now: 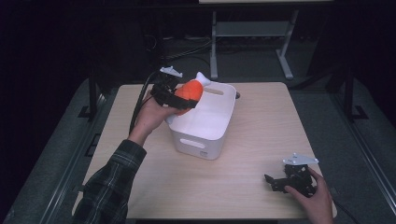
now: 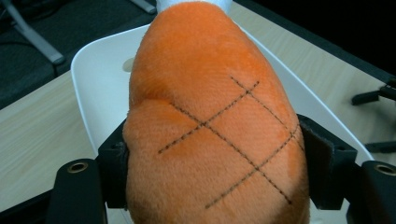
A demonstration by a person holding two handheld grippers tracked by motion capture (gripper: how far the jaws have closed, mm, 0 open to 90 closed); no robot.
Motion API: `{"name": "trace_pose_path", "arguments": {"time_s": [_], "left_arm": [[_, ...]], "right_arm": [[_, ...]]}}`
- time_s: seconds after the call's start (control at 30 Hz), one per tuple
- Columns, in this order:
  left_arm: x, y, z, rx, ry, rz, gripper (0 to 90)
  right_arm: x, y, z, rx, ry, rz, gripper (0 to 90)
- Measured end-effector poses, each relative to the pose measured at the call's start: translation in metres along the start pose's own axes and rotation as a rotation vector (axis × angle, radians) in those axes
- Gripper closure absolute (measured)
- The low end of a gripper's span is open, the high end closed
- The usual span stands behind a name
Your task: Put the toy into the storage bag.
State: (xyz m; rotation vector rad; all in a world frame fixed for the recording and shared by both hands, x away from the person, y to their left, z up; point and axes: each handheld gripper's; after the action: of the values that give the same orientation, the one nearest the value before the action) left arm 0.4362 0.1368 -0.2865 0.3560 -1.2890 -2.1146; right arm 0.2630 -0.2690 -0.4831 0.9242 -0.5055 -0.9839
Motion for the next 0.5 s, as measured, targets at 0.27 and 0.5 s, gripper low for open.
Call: {"name": "trace_pose_path", "arguments": {"time_s": [0.27,0.5], "left_arm": [[-0.008,-0.005,-0.020,-0.019,0.055,0.047,25.8],[-0.010,-0.008,-0.032,-0.023,0.091,0.067,25.2]], "right_arm": [[0.000,0.000,0.000,0.001,0.000,0.003,0.9],[0.000,0.000,0.000,0.000,0.000,0.002,0.9]]}}
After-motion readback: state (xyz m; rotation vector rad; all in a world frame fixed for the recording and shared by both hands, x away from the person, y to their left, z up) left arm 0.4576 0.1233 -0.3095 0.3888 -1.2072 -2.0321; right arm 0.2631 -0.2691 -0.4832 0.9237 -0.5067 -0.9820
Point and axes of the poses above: each handheld gripper's, and its own axes: z roughly backward along the jaws, y roughly out of its top, x roughly to its right, and after that the axes turned 13 degrees about x, right-handed
